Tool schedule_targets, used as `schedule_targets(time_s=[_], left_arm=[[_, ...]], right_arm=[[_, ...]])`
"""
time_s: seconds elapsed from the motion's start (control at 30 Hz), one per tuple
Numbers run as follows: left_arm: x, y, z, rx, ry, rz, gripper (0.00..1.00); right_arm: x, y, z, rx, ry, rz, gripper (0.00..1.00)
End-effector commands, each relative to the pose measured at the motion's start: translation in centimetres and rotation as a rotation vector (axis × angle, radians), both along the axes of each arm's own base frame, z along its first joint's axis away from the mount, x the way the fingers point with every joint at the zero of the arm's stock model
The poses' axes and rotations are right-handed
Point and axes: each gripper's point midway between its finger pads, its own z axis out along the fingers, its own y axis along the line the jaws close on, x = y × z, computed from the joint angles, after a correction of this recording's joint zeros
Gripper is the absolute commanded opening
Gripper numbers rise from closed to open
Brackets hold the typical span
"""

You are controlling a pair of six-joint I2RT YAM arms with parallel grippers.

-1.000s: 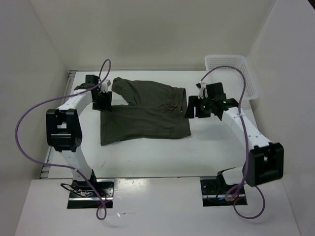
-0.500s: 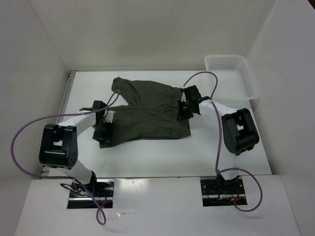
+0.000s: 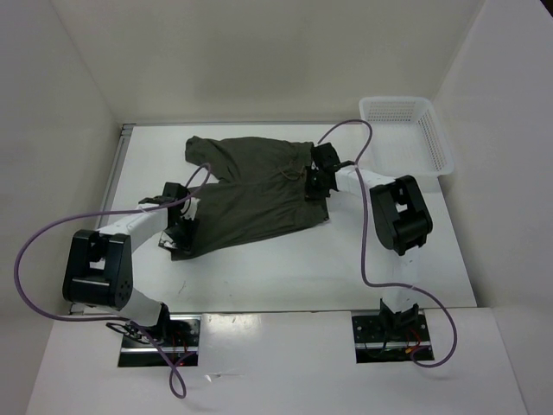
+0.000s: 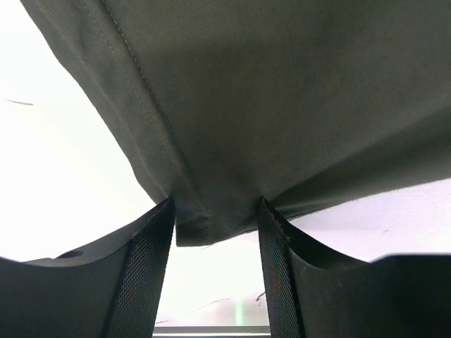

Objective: Fold and stack the shorts
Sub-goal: Flatten the shorts out

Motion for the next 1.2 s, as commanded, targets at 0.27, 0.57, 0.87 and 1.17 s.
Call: schedule_targets(time_s=[0.27, 0.57, 0.87, 1.17], left_arm=[[-1.4, 0.6, -1.4, 0.022, 0.102, 0.000, 0.58], [-1.0, 0.1, -1.7, -0.007, 0.115, -0.005, 0.58], [-0.8, -0.1, -1.7, -0.017, 0.118, -0.006, 0.58], [-3.9, 1.4, -0.3, 0.032, 0.120, 0.023, 0.56]], right_arm=[[-2.3, 1.1, 9.7, -0.093, -0.320, 0.074, 0.01], [-9.3, 0.3, 3.9, -0.122, -0.081, 0.073, 0.00], [-9.2, 0.8, -2.3, -0.089, 0.071, 0.018, 0.00], [-16.0, -2.8, -1.6, -0.087, 0.165, -0.050, 0.00]])
